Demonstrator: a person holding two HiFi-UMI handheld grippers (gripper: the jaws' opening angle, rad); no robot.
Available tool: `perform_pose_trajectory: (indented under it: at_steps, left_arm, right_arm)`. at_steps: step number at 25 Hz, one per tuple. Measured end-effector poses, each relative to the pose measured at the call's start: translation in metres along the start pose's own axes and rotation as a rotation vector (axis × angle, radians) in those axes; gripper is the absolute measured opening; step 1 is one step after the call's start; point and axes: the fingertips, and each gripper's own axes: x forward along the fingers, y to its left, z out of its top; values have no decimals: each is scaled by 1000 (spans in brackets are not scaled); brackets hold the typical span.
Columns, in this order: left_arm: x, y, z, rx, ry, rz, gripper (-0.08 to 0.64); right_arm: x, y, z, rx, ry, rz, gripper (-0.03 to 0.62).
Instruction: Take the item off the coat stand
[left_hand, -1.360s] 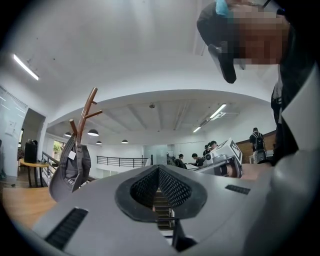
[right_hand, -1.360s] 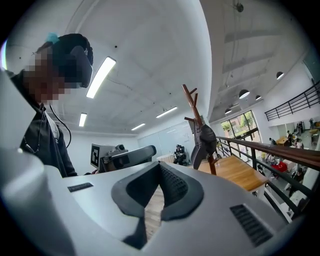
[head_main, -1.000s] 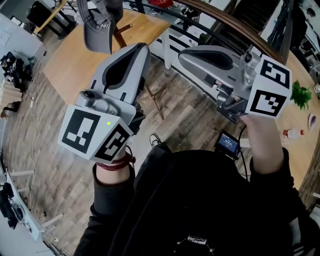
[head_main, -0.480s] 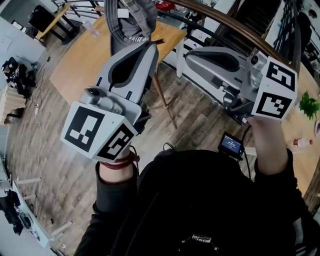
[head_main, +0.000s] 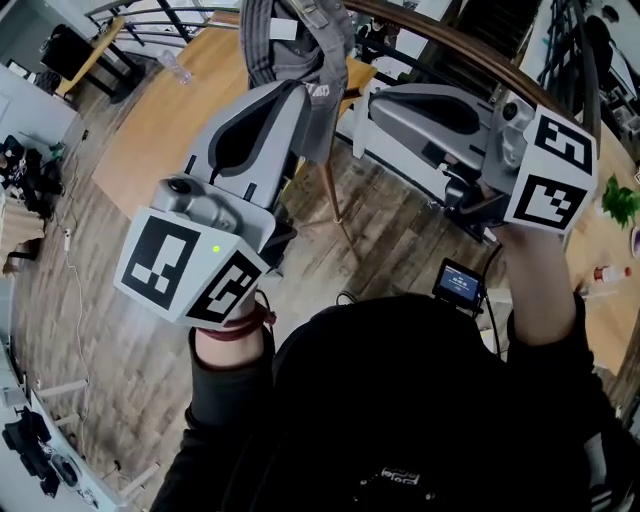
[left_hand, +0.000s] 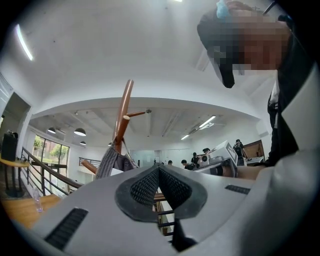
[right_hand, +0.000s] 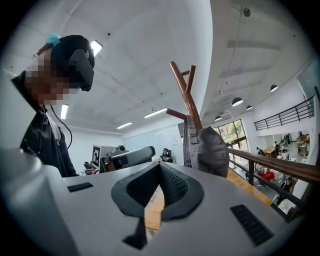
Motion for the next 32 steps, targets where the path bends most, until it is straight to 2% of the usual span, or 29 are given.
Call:
perform_pose_trajectory:
  at_steps: [7,15,21,32]
  left_arm:
    - [2,15,-14,-34,-4,-9,6]
    - [16,18,-13,-39,9,11,6]
    - [26,27,-13,-34,28,49,6]
    - [18,43,-38,-68,81,97,6]
  right_arm:
    - [8,-8,-10,8,14,-23,15]
    - [3,-26,0,29,11,-11,16]
    - [4,-41,7,39,22,11,15]
    - [10,-53,-8,89,40,36,15]
